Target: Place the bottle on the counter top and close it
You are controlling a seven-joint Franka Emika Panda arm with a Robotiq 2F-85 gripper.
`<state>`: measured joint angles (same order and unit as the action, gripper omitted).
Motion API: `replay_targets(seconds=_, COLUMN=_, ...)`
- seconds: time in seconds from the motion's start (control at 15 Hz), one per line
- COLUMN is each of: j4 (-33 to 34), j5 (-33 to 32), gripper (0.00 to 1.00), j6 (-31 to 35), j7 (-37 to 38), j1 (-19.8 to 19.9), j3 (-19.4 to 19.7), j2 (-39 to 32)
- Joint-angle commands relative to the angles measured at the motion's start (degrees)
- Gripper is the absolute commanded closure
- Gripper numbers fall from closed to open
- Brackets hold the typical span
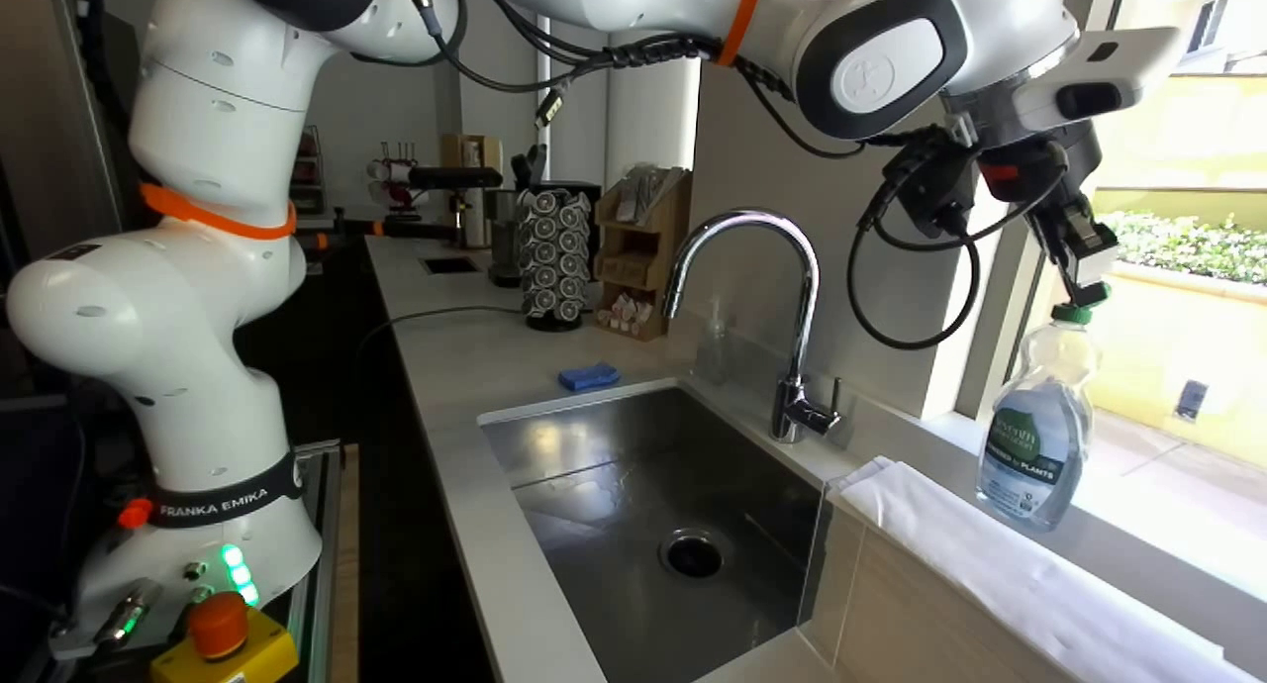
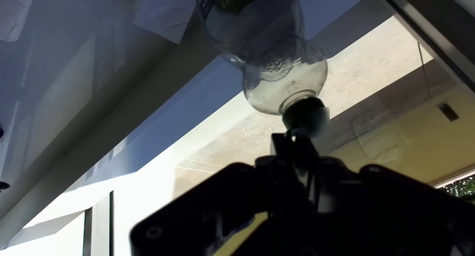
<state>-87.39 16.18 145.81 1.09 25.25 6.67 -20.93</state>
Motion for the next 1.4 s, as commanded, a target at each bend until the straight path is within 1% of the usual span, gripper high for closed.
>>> replay_targets(seconds=0.0, j4=-6.2, j5=5.1, gripper=0.97, j6=0.2, j7=-4.9, j1=0.9, j3=0.3, j2=4.0)
replay_targets(seconds=0.13, j4=-7.9, j5=7.0, gripper=0.97, j6=0.3, j7=-7.3, j1=1.5, j3=0.5, j2=4.3)
replay_targets(seconds=0.33, j4=-9.3, j5=11.1, gripper=0.97, j6=0.8, j7=-13.1, j1=3.2, j3=0.0, j2=4.0)
replay_targets(seconds=0.6, j4=-10.5, j5=18.3, gripper=0.97, j6=0.3, j7=-21.2, j1=5.8, j3=-0.7, j2=3.4)
replay_targets(seconds=0.73, j4=-11.3, j5=20.5, gripper=0.97, j6=-0.3, j7=-24.4, j1=6.4, j3=-0.3, j2=3.2)
replay_targets(seconds=1.07, j4=-13.1, j5=23.3, gripper=0.97, j6=-0.1, j7=-28.8, j1=7.9, j3=0.5, j2=2.7)
replay_targets(seconds=1.33, j4=-13.5, j5=24.5, gripper=0.97, j6=-0.5, j7=-29.8, j1=9.0, j3=0.8, j2=1.5)
